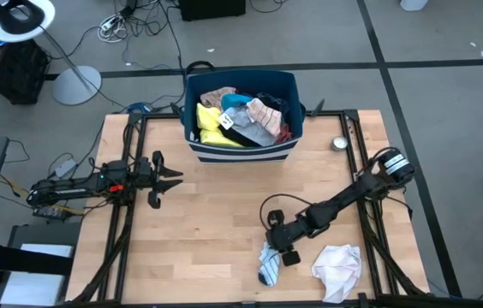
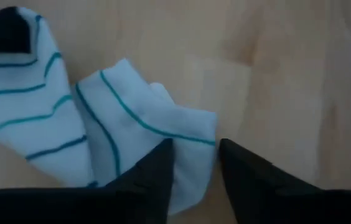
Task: Sort clothes
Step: Put the white patterned sock into the blue laundry bin, then put the white underwear into the blue laundry bin
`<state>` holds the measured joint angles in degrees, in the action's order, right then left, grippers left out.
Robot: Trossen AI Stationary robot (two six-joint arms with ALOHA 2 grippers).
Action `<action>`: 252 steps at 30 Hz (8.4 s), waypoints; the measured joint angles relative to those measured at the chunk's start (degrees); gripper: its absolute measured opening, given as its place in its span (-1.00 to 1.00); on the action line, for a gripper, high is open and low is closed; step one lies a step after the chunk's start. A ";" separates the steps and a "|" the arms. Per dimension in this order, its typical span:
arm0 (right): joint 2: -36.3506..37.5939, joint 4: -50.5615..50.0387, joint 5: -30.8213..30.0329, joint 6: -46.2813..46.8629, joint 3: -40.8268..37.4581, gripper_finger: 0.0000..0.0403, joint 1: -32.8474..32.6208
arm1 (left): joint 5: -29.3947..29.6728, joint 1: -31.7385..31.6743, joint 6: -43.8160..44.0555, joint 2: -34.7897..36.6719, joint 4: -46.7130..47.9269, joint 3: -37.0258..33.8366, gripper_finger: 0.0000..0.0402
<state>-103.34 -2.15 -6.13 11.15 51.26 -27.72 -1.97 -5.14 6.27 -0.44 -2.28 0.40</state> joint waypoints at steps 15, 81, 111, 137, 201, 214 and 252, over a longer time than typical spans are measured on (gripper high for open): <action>4.40 12.67 -15.69 -14.86 -0.01 -0.98 9.28 | 0.00 0.00 0.01 -0.01 0.01 0.00 -0.43; 38.97 -34.54 -8.79 -3.97 17.12 -0.30 47.17 | 0.02 0.00 -0.01 -0.01 -1.17 0.00 -0.43; 41.33 -71.31 -10.33 51.86 10.34 -0.38 -2.86 | 0.02 0.00 0.00 -0.01 -1.18 0.00 -0.43; 19.15 -47.15 1.65 81.12 -0.27 -0.37 -29.71 | 0.00 0.01 0.01 -0.01 -1.19 0.00 -0.43; 28.41 -7.14 -2.58 -4.49 21.21 -0.99 28.36 | 0.00 0.01 0.01 -0.01 -1.20 -0.01 -0.43; 13.38 -7.72 -2.60 -16.15 48.17 -0.98 37.93 | 0.00 0.00 0.00 -0.03 -1.20 -0.01 -0.43; -6.99 -27.80 6.54 -3.38 56.97 -0.03 53.75 | 0.00 0.00 0.01 -0.03 -1.17 -0.02 -0.43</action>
<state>-110.33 -29.96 0.41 7.77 108.22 26.04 -1.98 -5.14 6.28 -0.47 -3.44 0.38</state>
